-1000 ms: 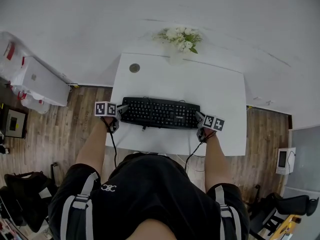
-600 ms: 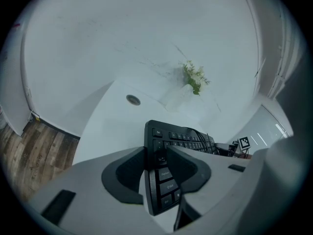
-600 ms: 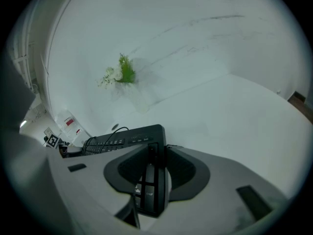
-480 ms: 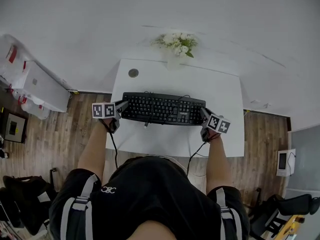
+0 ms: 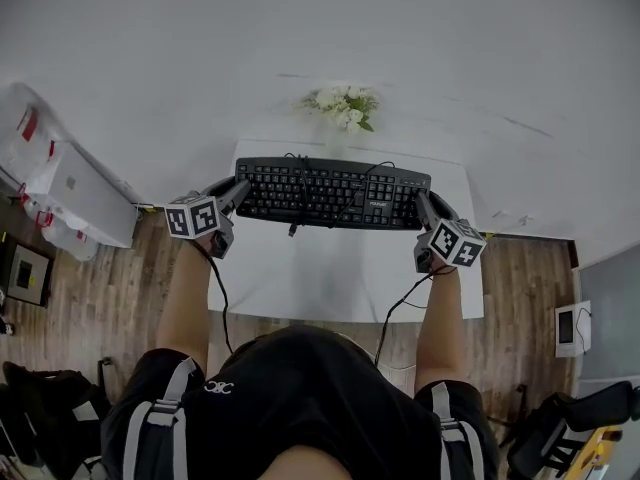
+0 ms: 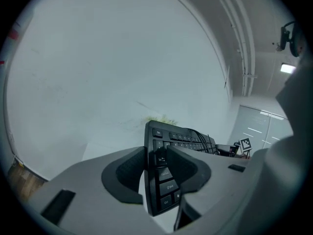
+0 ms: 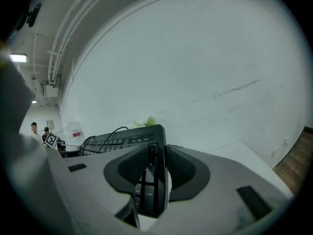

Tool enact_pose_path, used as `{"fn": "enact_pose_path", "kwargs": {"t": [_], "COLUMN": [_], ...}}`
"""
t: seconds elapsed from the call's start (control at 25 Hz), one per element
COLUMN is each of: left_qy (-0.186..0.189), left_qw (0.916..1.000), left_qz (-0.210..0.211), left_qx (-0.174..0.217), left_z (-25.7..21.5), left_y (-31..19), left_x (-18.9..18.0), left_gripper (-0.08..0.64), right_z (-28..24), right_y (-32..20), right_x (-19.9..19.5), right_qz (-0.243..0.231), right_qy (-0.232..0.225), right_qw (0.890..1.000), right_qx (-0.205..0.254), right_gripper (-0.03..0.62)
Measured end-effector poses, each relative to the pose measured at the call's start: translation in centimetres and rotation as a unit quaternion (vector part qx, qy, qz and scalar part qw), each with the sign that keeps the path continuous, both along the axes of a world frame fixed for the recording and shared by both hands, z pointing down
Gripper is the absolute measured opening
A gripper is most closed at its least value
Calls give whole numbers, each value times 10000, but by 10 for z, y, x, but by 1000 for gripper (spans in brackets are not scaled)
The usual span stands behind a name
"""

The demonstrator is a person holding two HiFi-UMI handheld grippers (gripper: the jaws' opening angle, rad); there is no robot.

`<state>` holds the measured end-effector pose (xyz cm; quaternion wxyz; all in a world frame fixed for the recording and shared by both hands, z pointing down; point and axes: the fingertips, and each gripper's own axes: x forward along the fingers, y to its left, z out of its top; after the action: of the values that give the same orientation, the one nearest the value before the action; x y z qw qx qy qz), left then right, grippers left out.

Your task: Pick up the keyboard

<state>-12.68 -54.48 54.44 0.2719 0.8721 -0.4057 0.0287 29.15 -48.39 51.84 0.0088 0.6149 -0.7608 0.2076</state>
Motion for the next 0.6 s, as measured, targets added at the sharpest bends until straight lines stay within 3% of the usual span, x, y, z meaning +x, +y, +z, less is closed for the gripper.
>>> {"fn": "enact_pose_path", "kwargs": {"t": [0.24, 0.6], "left_qy": [122, 352], "left_qw": [9951, 9793], "left_qz": [-14, 11], "left_qx": [980, 1993], "left_z": [-85, -171], "left_y": [10, 41], "left_x": [2, -15], "left_gripper": [155, 153], "right_z": [-91, -175], "right_y": [15, 48], "right_x": [-1, -18], "right_qz": [-19, -33], "right_qy": [194, 312], "right_qw": [9948, 9807], "right_qx": [998, 1930], "right_gripper": [122, 121]}}
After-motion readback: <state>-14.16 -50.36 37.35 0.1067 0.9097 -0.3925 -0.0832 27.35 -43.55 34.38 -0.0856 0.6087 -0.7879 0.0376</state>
